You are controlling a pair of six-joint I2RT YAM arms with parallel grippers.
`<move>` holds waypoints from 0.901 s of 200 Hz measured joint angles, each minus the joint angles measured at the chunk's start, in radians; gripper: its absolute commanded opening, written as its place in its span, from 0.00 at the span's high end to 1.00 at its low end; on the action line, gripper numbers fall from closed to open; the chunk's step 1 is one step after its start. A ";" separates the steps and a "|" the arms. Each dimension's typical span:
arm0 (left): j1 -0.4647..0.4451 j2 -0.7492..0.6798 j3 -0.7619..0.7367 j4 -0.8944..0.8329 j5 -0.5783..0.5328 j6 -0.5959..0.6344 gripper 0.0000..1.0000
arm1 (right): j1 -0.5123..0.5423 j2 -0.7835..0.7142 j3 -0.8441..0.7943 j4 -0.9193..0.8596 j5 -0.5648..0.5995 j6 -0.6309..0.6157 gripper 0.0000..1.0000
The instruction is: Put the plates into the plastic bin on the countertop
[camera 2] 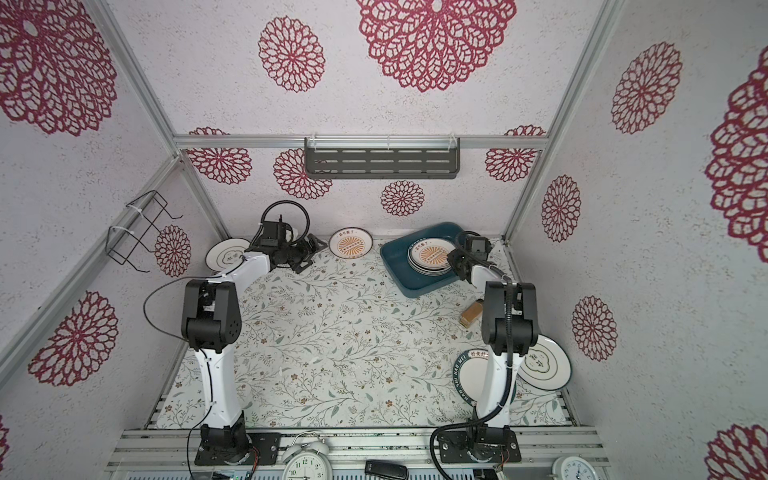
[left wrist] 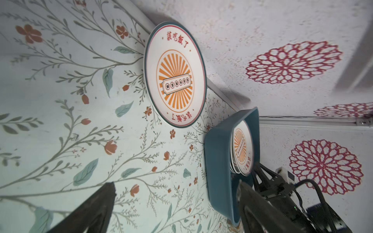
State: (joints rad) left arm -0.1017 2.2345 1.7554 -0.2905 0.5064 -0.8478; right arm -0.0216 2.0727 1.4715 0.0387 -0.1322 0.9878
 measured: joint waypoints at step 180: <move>-0.018 0.413 0.314 0.298 0.092 -0.405 0.29 | 0.051 -0.085 0.136 -0.282 0.011 -0.116 0.20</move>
State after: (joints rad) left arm -0.1196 2.6476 2.0697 0.0078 0.5983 -1.2526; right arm 0.0299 1.9877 1.6073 -0.2428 -0.1215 0.8722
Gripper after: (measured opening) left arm 0.729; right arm 0.794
